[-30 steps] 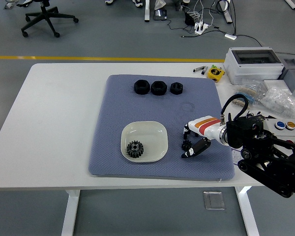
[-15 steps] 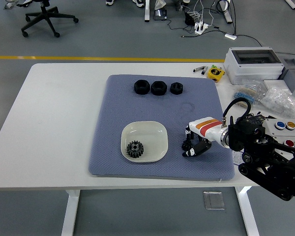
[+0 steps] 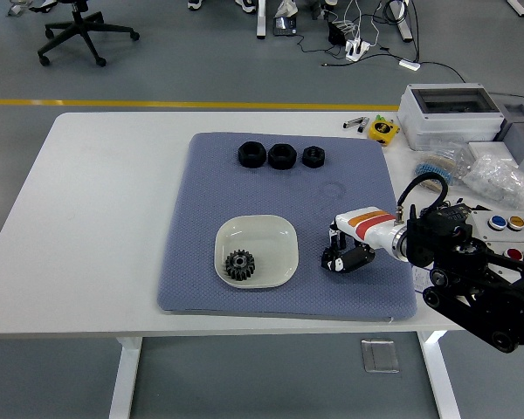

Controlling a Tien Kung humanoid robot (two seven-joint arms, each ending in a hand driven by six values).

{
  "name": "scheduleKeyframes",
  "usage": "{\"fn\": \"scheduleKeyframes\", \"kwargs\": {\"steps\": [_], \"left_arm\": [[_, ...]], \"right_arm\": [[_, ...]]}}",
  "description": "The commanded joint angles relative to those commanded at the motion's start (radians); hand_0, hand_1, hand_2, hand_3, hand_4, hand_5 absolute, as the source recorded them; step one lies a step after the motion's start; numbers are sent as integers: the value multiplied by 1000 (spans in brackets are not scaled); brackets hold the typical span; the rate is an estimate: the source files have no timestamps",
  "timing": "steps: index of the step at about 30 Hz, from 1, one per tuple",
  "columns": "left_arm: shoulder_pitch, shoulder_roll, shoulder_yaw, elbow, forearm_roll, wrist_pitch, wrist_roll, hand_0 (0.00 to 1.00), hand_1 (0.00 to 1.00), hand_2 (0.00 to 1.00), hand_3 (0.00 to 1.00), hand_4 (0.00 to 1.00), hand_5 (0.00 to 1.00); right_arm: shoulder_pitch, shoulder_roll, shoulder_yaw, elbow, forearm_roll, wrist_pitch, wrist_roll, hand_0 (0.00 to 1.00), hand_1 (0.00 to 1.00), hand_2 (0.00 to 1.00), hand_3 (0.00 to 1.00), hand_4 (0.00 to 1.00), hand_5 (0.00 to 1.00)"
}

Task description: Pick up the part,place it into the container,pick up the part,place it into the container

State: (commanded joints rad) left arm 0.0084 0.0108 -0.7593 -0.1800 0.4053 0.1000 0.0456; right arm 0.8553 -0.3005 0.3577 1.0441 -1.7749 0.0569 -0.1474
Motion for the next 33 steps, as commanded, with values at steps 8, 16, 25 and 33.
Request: {"fn": "scheduleKeyframes", "kwargs": {"steps": [8, 16, 25, 33], "left_arm": [[1, 0, 8, 0, -12, -1, -2, 846, 801, 837, 607, 537, 798], [3, 3, 30, 0, -36, -4, -9, 845, 801, 836, 607, 537, 800], [1, 4, 41, 0, -51, -5, -13, 845, 801, 836, 606, 539, 800], [3, 5, 42, 0, -50, -5, -11, 845, 801, 836, 606, 539, 799]], "right_arm": [[0, -7, 4, 16, 25, -2, 8, 25, 157, 357, 399, 737, 542], [4, -14, 15, 44, 32, -16, 18, 2, 97, 279, 346, 733, 537], [16, -15, 37, 91, 20, -40, 26, 2, 92, 256, 325, 734, 541], [56, 32, 40, 143, -3, -117, 43, 2, 94, 255, 324, 735, 544]]}}
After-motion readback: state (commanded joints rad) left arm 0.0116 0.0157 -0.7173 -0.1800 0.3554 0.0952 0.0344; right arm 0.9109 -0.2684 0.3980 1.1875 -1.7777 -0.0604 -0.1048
